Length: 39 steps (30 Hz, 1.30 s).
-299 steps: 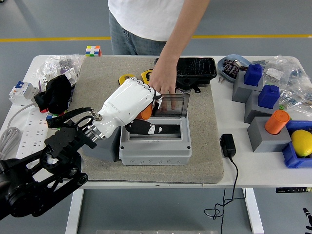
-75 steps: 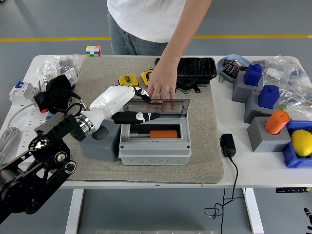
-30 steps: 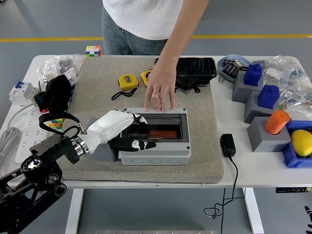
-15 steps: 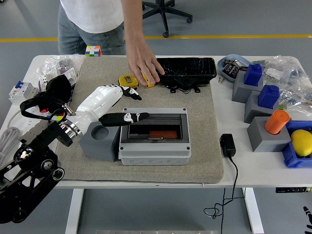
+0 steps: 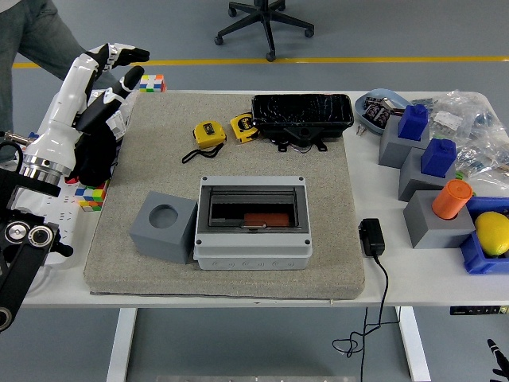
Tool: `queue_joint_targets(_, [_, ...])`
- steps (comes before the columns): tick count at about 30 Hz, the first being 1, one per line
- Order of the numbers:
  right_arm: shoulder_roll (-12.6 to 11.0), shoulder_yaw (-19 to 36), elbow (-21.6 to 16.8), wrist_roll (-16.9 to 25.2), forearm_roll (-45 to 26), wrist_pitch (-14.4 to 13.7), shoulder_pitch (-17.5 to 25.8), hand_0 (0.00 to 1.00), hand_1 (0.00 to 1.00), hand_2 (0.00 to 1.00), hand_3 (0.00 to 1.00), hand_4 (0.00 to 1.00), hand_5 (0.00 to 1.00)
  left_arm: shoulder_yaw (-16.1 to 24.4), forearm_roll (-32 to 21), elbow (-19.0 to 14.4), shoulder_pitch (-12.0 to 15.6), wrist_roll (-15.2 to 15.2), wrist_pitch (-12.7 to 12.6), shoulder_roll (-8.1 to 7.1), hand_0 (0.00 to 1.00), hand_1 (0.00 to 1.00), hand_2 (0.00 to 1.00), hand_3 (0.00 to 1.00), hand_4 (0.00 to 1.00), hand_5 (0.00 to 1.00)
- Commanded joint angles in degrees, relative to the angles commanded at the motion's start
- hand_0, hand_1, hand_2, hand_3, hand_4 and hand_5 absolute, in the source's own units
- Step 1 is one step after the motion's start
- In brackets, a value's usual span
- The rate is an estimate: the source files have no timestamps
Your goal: Fetch the battery,place it into the box,close the lid of the box
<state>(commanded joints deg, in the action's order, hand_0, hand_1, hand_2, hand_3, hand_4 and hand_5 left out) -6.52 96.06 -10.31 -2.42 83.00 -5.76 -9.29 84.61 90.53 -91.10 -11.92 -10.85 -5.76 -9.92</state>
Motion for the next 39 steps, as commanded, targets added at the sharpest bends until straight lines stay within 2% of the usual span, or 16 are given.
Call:
queue_joint_targets(4, [0.34, -0.18, 0.0, -0.03, 0.08, 0.05, 0.28, 0.828, 0.795, 0.776, 0.817, 0.998, 0.98, 3.67, -8.58, 0.02, 1.63, -1.33, 1.46, 0.09, 0.775, 0.792, 0.753, 0.709, 0.998, 0.998])
queue_joint_targets(5, [0.42, -0.14, 0.0, -0.04, 0.16, 0.06, 0.4, 0.828, 0.795, 0.776, 0.817, 0.998, 0.979, 4.49, -10.44, 0.13, 2.08, -1.59, 1.86, 0.04, 0.795, 0.826, 0.777, 0.739, 0.998, 0.998])
queue_joint_targets(10, [0.75, 0.02, 0.0, -0.04, 0.34, 0.09, 0.91, 0.828, 0.795, 0.776, 0.817, 0.998, 0.979, 7.61, -16.58, 0.8, 4.11, -2.54, 3.09, -0.51, 0.795, 0.826, 0.777, 0.739, 0.998, 0.998])
queue_joint_targets(11, [0.92, 0.06, 0.0, -0.05, 0.38, 0.1, 1.08, 0.828, 0.799, 0.777, 0.817, 0.998, 0.978, 8.24, -18.25, 1.02, 4.61, -2.76, 3.47, -0.55, 0.82, 0.863, 0.804, 0.755, 0.998, 0.998])
queue_joint_targets(16, [1.6, 0.14, 0.0, -0.13, 0.94, 0.21, 1.84, 0.828, 0.799, 0.777, 0.817, 0.998, 0.978, 9.38, -21.52, 1.54, 6.56, -2.78, 4.25, -0.26, 0.82, 0.863, 0.804, 0.755, 0.998, 0.998])
queue_joint_targets(22, [1.75, -0.43, 0.0, 0.07, 0.71, 0.24, 1.78, 0.829, 0.799, 0.777, 0.817, 0.998, 0.978, 9.26, -23.96, 2.68, 9.33, -1.66, 5.72, -0.21, 0.827, 0.869, 0.807, 0.766, 0.998, 0.998])
queue_joint_targets(28, [1.69, -0.52, 0.0, -0.1, 0.77, 0.21, 1.34, 0.828, 0.8, 0.777, 0.818, 0.998, 0.977, 9.49, -23.33, 3.09, 9.45, -0.3, 7.29, -0.08, 0.82, 0.87, 0.81, 0.774, 0.998, 0.998])
queue_joint_targets(29, [1.7, -0.53, 0.0, -0.08, 0.75, 0.22, 1.33, 0.829, 0.802, 0.779, 0.818, 0.998, 0.973, 9.56, -22.65, 3.02, 9.51, 0.11, 7.68, -0.08, 0.823, 0.877, 0.828, 0.795, 0.998, 0.914])
queue_joint_targets(34, [1.33, -1.8, 0.0, -0.05, -0.34, 0.23, 1.18, 0.829, 0.802, 0.779, 0.818, 0.998, 0.973, 9.37, -20.57, 3.24, 9.29, 1.01, 8.46, 0.13, 0.823, 0.877, 0.828, 0.795, 0.998, 0.914])
queue_joint_targets(35, [1.26, -1.9, 0.0, -0.07, -0.37, 0.25, 1.24, 0.829, 0.805, 0.78, 0.818, 0.998, 0.973, 9.27, -20.3, 3.29, 9.28, 1.09, 8.55, 0.21, 0.83, 0.888, 0.848, 0.811, 0.998, 0.755])
queue_joint_targets(39, [1.09, -2.04, 0.0, 0.01, -0.5, 0.32, 1.77, 0.829, 0.805, 0.78, 0.818, 0.998, 0.973, 8.54, -19.16, 3.26, 9.29, 1.47, 8.52, 0.35, 0.83, 0.888, 0.848, 0.811, 0.998, 0.755])
